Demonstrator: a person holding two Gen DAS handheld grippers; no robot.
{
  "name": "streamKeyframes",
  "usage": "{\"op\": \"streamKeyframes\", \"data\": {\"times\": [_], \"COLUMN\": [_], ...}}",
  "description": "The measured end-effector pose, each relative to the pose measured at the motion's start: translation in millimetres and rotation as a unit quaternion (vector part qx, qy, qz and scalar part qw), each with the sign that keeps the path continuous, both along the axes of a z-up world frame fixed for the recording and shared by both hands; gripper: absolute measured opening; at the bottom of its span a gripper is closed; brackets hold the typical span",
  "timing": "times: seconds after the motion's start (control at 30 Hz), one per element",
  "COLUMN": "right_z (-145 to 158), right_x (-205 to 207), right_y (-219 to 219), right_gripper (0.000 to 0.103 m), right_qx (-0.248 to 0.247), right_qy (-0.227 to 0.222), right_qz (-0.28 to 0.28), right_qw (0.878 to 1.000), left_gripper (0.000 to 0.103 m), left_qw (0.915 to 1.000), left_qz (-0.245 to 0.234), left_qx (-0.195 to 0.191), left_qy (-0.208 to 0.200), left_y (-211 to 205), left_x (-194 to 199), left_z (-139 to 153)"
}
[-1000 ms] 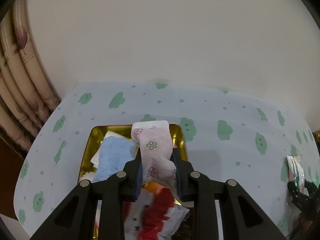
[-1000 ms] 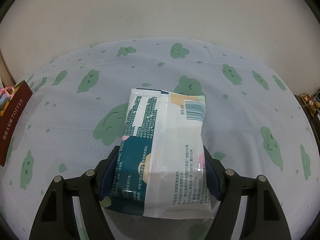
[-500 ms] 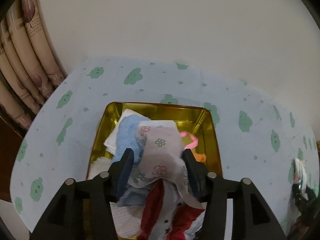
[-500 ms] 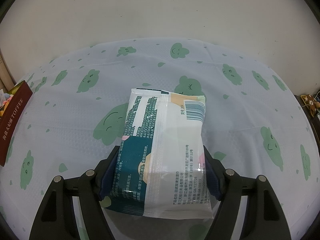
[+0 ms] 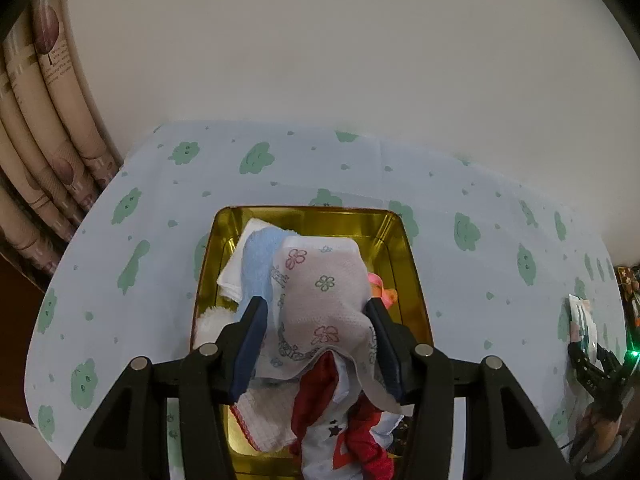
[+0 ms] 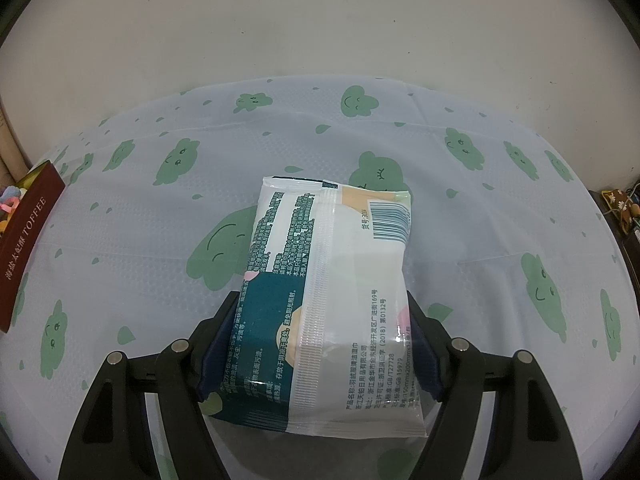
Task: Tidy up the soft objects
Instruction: 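Lower the floral pouch into the tin and open the left gripper, then carry the wet-wipe pack over the gold tin with the right gripper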
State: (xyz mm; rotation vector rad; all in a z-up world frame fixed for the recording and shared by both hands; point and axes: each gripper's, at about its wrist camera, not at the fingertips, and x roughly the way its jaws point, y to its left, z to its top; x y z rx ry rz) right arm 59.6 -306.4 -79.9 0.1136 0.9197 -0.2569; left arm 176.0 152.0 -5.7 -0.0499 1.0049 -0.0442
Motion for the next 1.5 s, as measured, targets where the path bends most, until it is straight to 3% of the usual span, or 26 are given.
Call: {"op": "streamKeyframes", "data": {"times": [0.3, 0.4, 0.57, 0.87, 1.07, 1.2, 1.37, 1.5], "right_z": [-0.4, -0.4, -0.5, -0.7, -1.3, -1.5, -1.2, -1.3], "right_x": [-0.3, -0.1, 0.0, 0.1, 0.4, 0.3, 0.5, 1.4], "right_y": [-0.4, -0.1, -0.1, 0.1, 0.0, 0.0, 0.3, -0.2], "right_gripper": [0.073, 0.073, 0.073, 0.073, 0.073, 0.073, 0.074, 0.076], "right_qx": [0.000, 0.000, 0.000, -0.001, -0.001, -0.001, 0.000, 0.000], "right_qy": [0.000, 0.000, 0.000, 0.000, 0.000, 0.000, 0.000, 0.002], "right_qz": [0.001, 0.001, 0.000, 0.000, 0.001, 0.001, 0.001, 0.002], "right_qw": [1.000, 1.000, 1.000, 1.000, 1.000, 1.000, 1.000, 1.000], "left_gripper": [0.053, 0.069, 0.069, 0.069, 0.069, 0.069, 0.069, 0.069], "left_qw": [0.9994, 0.9992, 0.9985, 0.9996, 0.9989, 0.9988, 0.9946, 0.9886], "left_qz": [0.008, 0.018, 0.031, -0.003, -0.033, -0.015, 0.035, 0.046], "left_qx": [0.006, 0.001, -0.022, 0.029, 0.024, 0.029, 0.066, 0.102], "left_qy": [0.034, 0.036, 0.039, 0.002, -0.023, -0.038, -0.072, -0.101], "left_y": [2.2, 7.2, 16.3, 2.7, -4.0, 0.8, 11.2, 16.5], "left_x": [12.7, 13.1, 15.7, -2.3, -20.7, -36.5, -69.0, -92.6], "left_z": [-18.7, -22.1, -21.1, -5.0, 7.2, 9.0, 8.6, 5.0]}}
